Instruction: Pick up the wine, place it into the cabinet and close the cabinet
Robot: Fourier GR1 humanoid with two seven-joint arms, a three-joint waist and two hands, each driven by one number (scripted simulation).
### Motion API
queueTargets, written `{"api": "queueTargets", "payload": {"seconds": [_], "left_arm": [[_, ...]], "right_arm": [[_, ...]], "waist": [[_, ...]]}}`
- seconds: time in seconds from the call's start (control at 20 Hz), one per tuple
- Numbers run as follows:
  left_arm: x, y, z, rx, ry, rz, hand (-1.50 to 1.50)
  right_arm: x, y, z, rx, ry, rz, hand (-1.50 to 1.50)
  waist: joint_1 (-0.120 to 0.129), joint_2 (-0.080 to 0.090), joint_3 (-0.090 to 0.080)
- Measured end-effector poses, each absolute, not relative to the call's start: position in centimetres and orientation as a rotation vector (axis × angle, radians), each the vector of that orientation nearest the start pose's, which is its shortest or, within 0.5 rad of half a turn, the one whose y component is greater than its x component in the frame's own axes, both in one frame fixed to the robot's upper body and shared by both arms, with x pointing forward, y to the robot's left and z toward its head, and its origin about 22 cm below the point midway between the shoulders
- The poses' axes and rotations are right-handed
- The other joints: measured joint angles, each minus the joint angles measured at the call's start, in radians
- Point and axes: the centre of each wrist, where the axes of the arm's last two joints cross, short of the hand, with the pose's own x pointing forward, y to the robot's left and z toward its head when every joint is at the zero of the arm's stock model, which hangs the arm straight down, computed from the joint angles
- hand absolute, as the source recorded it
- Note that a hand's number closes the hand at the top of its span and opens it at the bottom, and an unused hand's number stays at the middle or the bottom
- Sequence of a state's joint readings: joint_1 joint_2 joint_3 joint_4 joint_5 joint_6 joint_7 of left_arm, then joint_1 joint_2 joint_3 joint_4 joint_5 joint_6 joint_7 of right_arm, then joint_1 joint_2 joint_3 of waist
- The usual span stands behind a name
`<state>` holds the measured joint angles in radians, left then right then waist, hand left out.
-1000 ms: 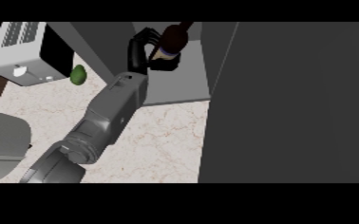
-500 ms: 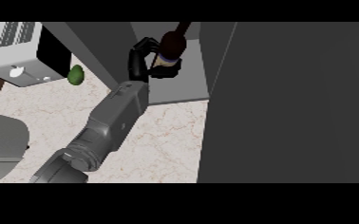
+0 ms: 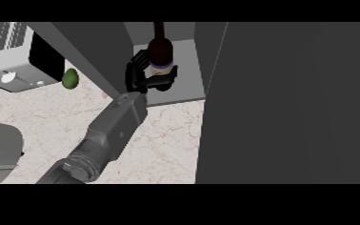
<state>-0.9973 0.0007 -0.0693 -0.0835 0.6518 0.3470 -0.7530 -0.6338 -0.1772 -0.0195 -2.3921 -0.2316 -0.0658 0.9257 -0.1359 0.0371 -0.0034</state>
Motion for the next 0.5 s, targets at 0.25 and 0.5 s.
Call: {"api": "queueTargets", "payload": {"seconds": [0.25,0.5], "left_arm": [[38.2,13.9,-5.6,0.096,-1.603,0.287,1.5],[37.2,14.5,-6.9,0.097,-1.577,0.299,1.5]], "right_arm": [[18.0,-19.2,28.8,0.32,-2.01,0.338,-1.5],[18.0,-19.1,28.8,0.334,-2.006,0.345,-1.5]], "waist": [[-0.01,-0.001,-0.001],[-0.031,-0.001,-0.001]]}}
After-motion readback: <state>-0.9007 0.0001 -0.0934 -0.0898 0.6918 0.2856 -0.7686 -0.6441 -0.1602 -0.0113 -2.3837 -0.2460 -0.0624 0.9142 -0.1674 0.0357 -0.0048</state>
